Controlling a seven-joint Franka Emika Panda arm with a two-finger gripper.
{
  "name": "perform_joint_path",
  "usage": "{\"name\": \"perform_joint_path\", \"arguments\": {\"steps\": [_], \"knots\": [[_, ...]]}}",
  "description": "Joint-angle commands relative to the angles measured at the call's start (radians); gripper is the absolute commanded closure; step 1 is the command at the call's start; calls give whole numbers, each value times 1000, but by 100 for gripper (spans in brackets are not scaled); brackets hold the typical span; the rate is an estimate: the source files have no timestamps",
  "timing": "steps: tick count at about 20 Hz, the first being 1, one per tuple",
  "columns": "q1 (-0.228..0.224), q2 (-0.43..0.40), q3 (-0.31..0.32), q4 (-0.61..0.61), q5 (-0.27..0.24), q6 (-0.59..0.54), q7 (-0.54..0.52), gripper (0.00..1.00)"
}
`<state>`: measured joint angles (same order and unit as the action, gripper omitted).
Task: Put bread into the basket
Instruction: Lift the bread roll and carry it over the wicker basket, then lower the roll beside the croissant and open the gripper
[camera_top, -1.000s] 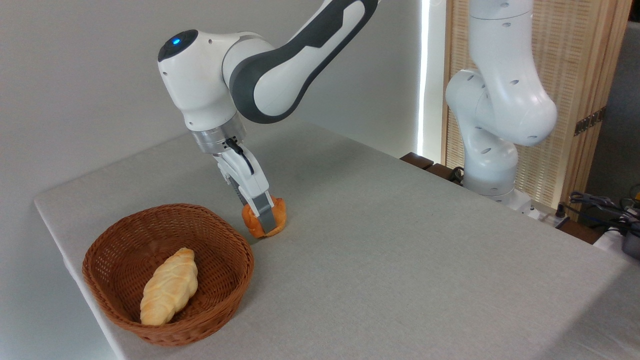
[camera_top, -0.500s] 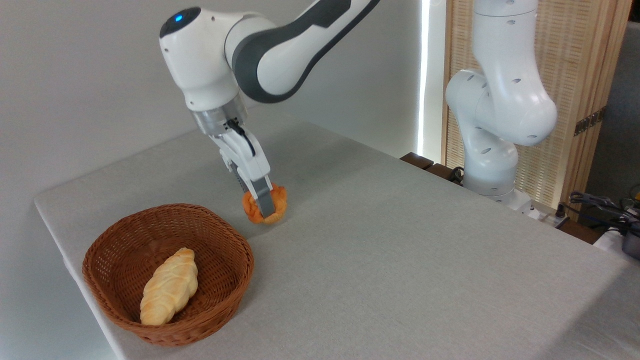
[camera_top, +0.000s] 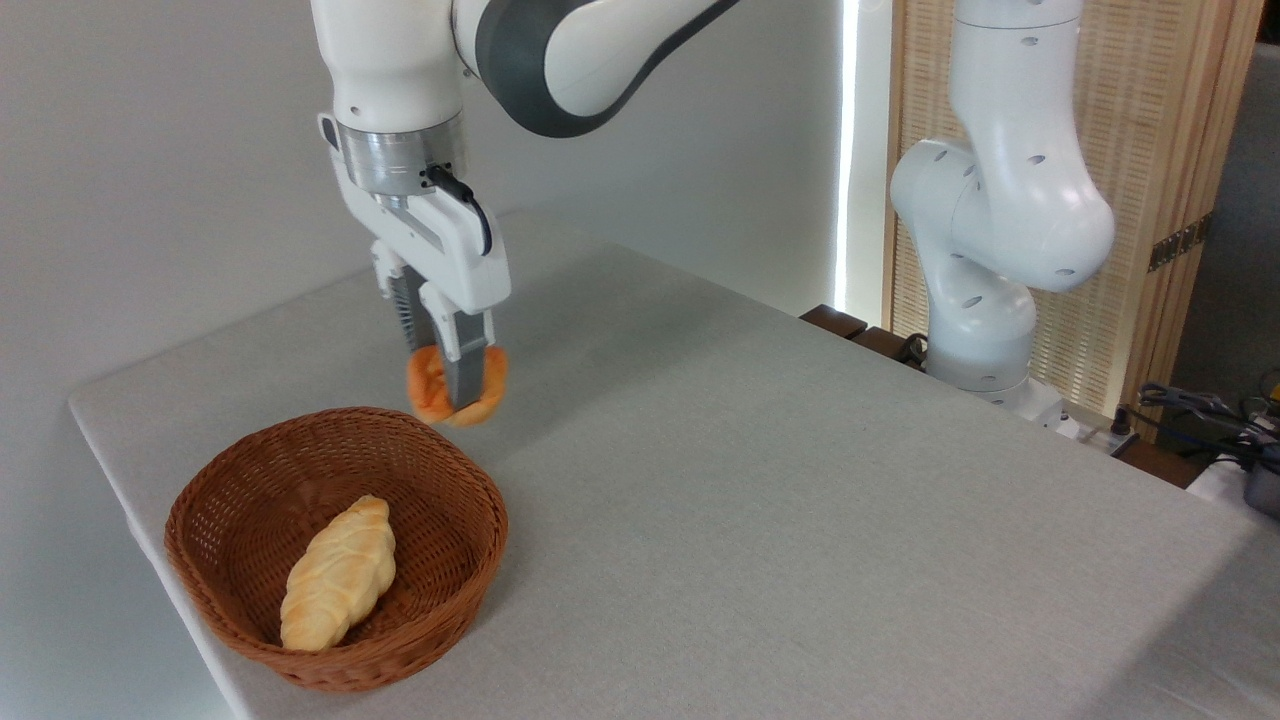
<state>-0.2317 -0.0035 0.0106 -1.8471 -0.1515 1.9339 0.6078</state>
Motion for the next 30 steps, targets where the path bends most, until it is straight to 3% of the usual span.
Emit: {"name": "perform_joint_path", "arguments": {"steps": [1, 4, 9, 19, 24, 30], "knots": [[-5, 60, 19, 40, -14, 123, 3, 22], [-5, 103, 35, 43, -10, 218, -5, 0], [-5, 151, 35, 42, -7, 338, -3, 0], [-5, 148, 35, 43, -8, 333, -10, 0], [-6, 108, 35, 48, 4, 186, -36, 0], [-5, 83, 38, 189, 41, -114, -37, 0]]}}
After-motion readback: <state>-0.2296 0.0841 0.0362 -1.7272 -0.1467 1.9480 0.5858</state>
